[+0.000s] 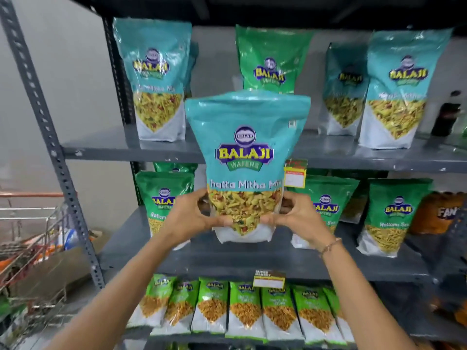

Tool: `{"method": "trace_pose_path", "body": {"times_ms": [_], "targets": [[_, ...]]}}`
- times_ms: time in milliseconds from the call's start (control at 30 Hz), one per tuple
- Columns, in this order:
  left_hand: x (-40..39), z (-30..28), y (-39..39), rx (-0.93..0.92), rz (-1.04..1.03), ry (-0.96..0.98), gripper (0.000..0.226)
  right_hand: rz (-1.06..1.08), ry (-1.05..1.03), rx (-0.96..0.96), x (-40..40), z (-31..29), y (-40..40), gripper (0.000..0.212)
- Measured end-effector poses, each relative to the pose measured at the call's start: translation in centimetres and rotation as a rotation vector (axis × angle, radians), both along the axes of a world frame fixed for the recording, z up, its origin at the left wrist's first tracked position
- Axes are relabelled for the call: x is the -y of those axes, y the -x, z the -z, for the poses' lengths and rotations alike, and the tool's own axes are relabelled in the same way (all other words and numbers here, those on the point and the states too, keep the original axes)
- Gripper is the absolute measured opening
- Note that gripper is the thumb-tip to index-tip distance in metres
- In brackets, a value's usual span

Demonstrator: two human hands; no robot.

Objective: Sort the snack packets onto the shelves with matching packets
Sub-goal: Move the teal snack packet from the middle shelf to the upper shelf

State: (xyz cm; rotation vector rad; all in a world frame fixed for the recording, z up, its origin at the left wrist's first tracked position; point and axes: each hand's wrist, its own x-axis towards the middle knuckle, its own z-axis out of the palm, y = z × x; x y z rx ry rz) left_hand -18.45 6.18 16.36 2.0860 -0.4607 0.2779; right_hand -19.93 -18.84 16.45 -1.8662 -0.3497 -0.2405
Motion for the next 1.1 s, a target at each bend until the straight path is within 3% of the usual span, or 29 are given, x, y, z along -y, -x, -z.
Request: {"method": "trace_pose_path", "body": {"times_ms": [167,333,400,500,600,700,967,1000,1033,1100], "targets": [[-0.8,-7.7,-0.5,0.185,-0.070,-0.019,0.058,-0.022,-0.050,0.149,-1.1,-8.0,-1.0,0.040],[-0.7,-12.8,-2.9,0.251,-0.114,-0.026,0.052,0.045,-0.054,0.248,-1.9,-12.7,-4.5,0.037],[-0.5,-13.8,-4.4,0.243,-0.136,-0.005,0.047,0.063,-0.061,0.268,-2.4,-13.7,-6.3,0.037],[-0.3,-14.2,-6.7,0.207,-0.190,0.006,0.061,0.098,-0.081,0.266,-3.3,-13.9,-9.2,0.043],[-0.4,-14.0,-8.5,0.171,-0.202,-0.018,0.048,0.125,-0.069,0.231,-4.4,-13.4,-11.7,0.059],[-0.4,-13.8,-10.1,0.122,-0.242,-0.020,0.050,0.153,-0.079,0.215,-5.4,-13.0,-13.3,0.069],[0.2,-12.9,-12.5,0.115,-0.339,-0.009,0.036,0.282,-0.043,0.309,-5.4,-12.5,-14.1,0.033],[0.3,-12.7,-12.7,0.151,-0.372,-0.036,0.035,0.338,-0.014,0.343,-4.6,-12.6,-13.9,0.026],[0.7,-12.4,-12.4,0.220,-0.443,-0.054,0.049,0.401,-0.013,0.375,-3.3,-12.7,-14.0,0.020],[2.7,-12.0,-11.3,0.470,-0.553,0.000,0.058,0.497,-0.087,0.385,-0.3,-12.9,-14.6,0.026]]}}
